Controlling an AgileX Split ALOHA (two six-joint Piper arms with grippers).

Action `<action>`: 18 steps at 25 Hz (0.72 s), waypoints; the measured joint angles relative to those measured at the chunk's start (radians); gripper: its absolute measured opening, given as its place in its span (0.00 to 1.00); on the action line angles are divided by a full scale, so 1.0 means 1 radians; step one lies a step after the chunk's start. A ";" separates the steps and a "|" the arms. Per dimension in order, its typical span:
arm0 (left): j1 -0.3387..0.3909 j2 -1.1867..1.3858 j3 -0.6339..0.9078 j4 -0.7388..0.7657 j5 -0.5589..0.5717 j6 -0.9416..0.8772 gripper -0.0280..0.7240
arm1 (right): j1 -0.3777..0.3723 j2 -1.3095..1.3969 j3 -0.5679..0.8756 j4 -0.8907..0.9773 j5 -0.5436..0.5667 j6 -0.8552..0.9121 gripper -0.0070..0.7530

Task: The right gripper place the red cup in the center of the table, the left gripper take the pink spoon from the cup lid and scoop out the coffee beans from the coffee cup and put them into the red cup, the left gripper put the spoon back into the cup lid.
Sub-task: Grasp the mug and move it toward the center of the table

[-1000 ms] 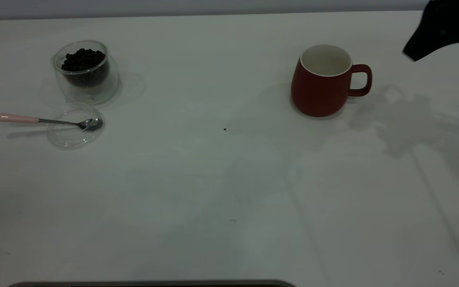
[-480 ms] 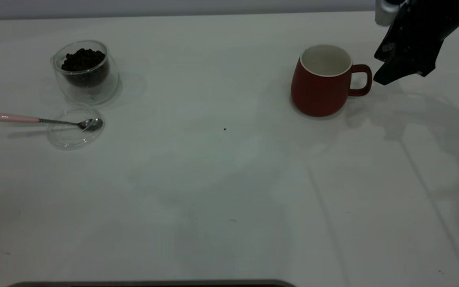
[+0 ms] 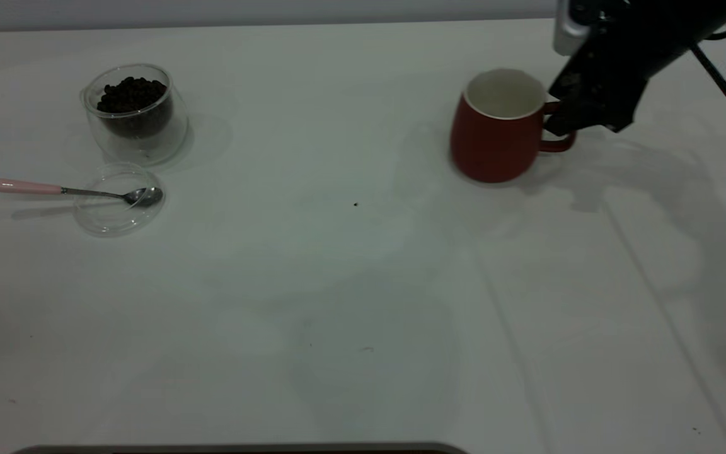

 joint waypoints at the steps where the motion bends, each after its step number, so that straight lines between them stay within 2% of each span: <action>1: 0.000 0.000 0.000 0.000 0.000 0.000 0.74 | 0.014 0.000 0.000 0.008 -0.002 0.000 0.67; 10: 0.000 0.000 0.000 0.000 0.000 0.000 0.74 | 0.181 0.002 -0.007 0.068 -0.095 0.000 0.67; 15: 0.000 0.000 0.000 0.000 0.000 0.000 0.74 | 0.282 0.035 -0.088 0.084 -0.100 0.000 0.67; 18: 0.000 0.000 0.000 0.000 0.000 0.000 0.74 | 0.316 0.058 -0.129 0.124 -0.100 0.000 0.67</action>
